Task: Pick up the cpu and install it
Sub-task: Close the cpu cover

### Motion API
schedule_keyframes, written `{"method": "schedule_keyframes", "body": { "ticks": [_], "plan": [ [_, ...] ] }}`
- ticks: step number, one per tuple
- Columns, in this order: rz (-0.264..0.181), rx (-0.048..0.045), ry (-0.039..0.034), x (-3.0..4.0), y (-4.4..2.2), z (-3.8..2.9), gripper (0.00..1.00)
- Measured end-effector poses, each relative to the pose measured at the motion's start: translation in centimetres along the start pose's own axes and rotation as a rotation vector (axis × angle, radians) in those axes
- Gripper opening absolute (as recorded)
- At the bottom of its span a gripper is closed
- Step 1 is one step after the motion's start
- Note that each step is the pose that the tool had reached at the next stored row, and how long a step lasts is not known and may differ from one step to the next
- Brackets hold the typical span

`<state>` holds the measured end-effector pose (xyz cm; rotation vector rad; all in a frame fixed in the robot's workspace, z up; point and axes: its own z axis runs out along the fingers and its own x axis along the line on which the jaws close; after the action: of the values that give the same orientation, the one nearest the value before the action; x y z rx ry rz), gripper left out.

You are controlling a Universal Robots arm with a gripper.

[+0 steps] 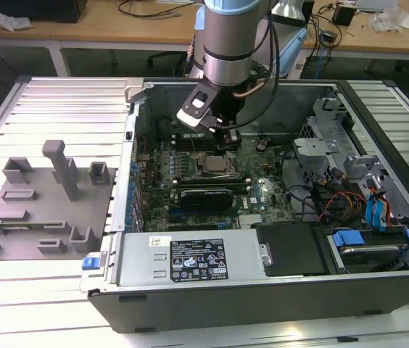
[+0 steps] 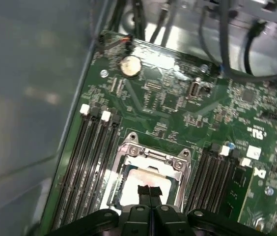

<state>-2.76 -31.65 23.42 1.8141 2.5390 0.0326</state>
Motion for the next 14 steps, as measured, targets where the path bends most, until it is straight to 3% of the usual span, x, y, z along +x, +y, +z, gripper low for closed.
{"method": "schedule_keyframes", "body": {
  "ticks": [5,14],
  "plan": [
    [-0.132,-0.0007,0.0039,0.0,0.0,0.0,0.11],
    [-0.299,-0.0015,0.0087,0.0,0.0,0.0,0.11]
  ]
}}
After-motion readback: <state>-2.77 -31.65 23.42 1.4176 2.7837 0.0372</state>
